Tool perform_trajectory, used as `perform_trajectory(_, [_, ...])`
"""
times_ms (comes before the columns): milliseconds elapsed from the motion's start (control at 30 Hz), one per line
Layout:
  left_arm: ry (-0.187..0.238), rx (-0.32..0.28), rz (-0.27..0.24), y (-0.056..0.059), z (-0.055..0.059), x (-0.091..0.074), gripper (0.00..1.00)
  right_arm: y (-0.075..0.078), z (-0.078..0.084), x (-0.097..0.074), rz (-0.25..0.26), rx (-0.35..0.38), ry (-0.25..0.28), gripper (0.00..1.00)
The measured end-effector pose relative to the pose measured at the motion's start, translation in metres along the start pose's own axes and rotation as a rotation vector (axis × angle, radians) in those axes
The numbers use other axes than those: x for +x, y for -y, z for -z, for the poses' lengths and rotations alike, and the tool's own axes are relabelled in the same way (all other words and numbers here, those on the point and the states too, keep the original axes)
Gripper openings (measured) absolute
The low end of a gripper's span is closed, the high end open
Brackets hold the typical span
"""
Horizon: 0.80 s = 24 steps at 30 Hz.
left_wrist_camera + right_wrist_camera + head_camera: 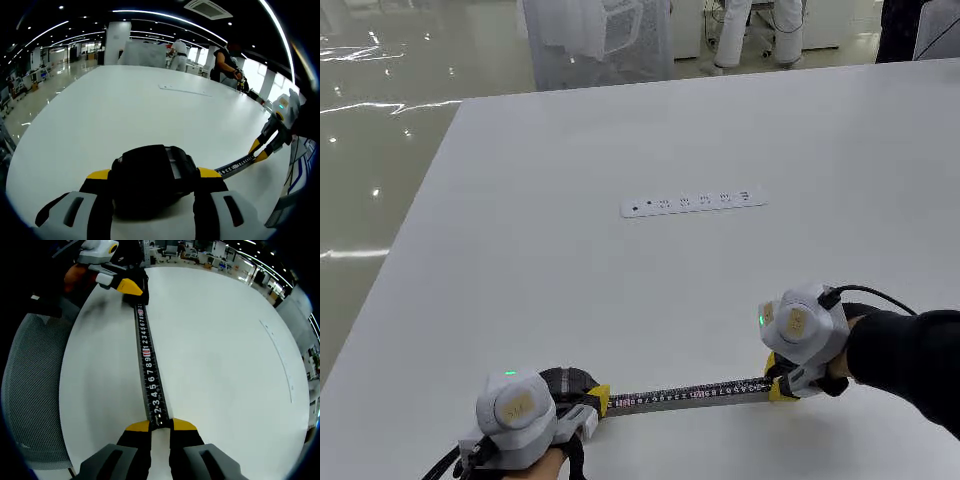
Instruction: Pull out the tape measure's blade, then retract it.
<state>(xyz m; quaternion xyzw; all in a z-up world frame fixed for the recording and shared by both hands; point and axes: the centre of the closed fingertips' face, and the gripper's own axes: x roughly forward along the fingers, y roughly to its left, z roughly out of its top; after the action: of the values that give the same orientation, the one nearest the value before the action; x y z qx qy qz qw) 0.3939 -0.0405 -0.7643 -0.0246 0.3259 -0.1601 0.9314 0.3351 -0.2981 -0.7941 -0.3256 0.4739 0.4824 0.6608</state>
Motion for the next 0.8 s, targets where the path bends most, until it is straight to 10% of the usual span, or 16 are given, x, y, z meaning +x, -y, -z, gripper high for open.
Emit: perform_trajectory(800, [-0.008, -0.001, 0.001, -0.0004, 0.0008, 0.0007, 0.60, -0.0009, -0.0043, 0.0024, -0.011, -0.023, -0.016, 0.08])
